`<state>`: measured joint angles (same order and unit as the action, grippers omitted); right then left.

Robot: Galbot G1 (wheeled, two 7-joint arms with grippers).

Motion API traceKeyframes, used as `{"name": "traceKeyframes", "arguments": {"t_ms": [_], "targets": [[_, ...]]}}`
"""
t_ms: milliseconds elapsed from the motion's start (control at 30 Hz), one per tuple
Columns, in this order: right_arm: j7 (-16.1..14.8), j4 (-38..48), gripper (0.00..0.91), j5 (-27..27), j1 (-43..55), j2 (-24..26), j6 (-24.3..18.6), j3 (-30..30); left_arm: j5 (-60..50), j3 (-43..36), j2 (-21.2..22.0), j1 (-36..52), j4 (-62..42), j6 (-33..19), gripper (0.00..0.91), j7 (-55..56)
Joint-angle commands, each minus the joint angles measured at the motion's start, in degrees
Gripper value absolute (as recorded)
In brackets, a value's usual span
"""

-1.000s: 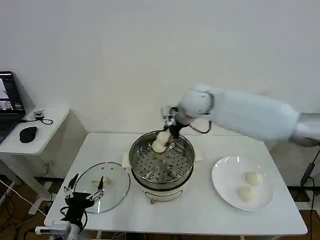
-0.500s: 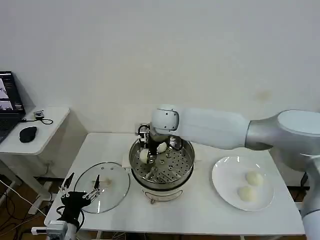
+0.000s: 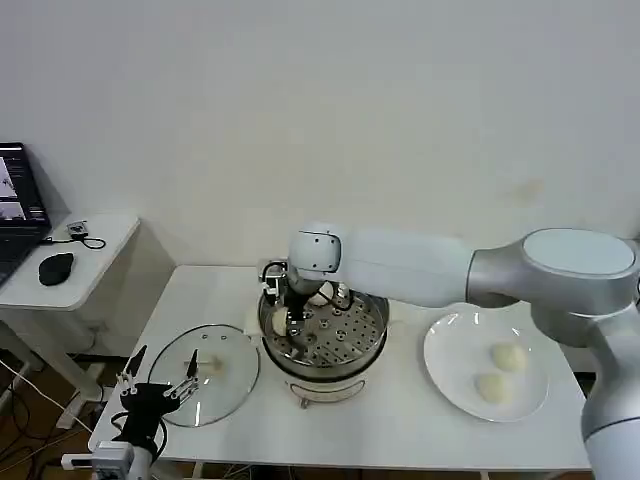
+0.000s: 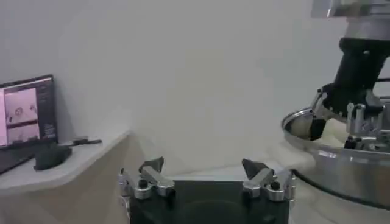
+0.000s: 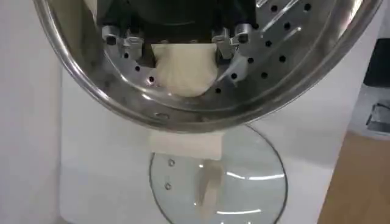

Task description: Take steamed baozi put them in steamer then cover it.

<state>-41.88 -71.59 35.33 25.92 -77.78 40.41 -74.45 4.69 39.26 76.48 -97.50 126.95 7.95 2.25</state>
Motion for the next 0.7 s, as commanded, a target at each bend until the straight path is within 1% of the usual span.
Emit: {"name": "traceKeyframes", "arguments": {"t_ms": [33,167,267,333,367,400,433,467,500,567,600,633,667,700], "targets": [[0.4,0.37,0.907,-0.25,0.22,-0.6,0.31,-0.03,-0.04,0.02,0.03,-0.08,0.17,-0.01,0.907,-0.04],[0.42,-2.37,0.907,0.87,3.04,1.17,0.53,0.51,-0.17,-0.26,0.12,-0.19,0.32,0.01,0.907,-0.07],[0.29,-5.77,0.907,1.76,6.82,3.51,0.56,0.21,-0.3,-0.62,0.18,-0.18,0.53,0.04,0.907,-0.12],[-0.22,-8.34,0.907,2.3,9.64,5.79,0.17,-0.21,-0.35,-0.91,0.22,-0.12,0.66,0.1,0.907,-0.13],[-0.54,-10.05,0.907,2.17,11.15,7.97,-0.18,-0.51,-0.32,-1.05,0.16,-0.13,0.82,0.13,0.907,-0.18],[-1.59,-12.38,0.907,1.5,12.9,10.92,-0.75,-1.1,-0.26,-1.16,0.05,-0.13,0.91,0.17,0.907,-0.23],[-2.21,-13.49,0.907,0.89,13.84,12.08,-1.16,-1.3,-0.23,-1.18,0.01,-0.12,0.93,0.2,0.907,-0.23],[-3.83,-15.49,0.907,0.23,15.5,15.0,-1.63,-2.31,-0.19,-1.21,-0.13,-0.07,0.94,0.24,0.907,-0.24],[-4.82,-16.44,0.907,-0.28,16.51,16.93,-1.94,-2.94,-0.17,-1.27,-0.24,-0.04,0.94,0.27,0.907,-0.26],[-8.32,-19.61,0.907,-3.63,18.42,22.89,-4.18,-4.29,-0.16,-1.43,-0.4,-0.03,0.92,0.27,0.907,-0.28],[-9.14,-20.83,0.907,-4.87,18.61,25.77,-5.06,-4.43,-0.18,-1.52,-0.44,-0.03,0.9,0.29,0.907,-0.28],[-9.83,-21.52,0.907,-5.95,18.6,27.57,-5.39,-4.41,-0.18,-1.65,-0.46,-0.04,0.87,0.28,0.907,-0.29],[-11.4,-22.52,0.907,-8.44,18.36,30.73,-7.47,-4.22,-0.2,-1.8,-0.48,-0.07,0.82,0.28,0.907,-0.31],[-12.11,-22.99,0.907,-10.26,18.12,32.69,-8.45,-4.1,-0.22,-1.87,-0.51,-0.1,0.73,0.28,0.907,-0.31]]}}
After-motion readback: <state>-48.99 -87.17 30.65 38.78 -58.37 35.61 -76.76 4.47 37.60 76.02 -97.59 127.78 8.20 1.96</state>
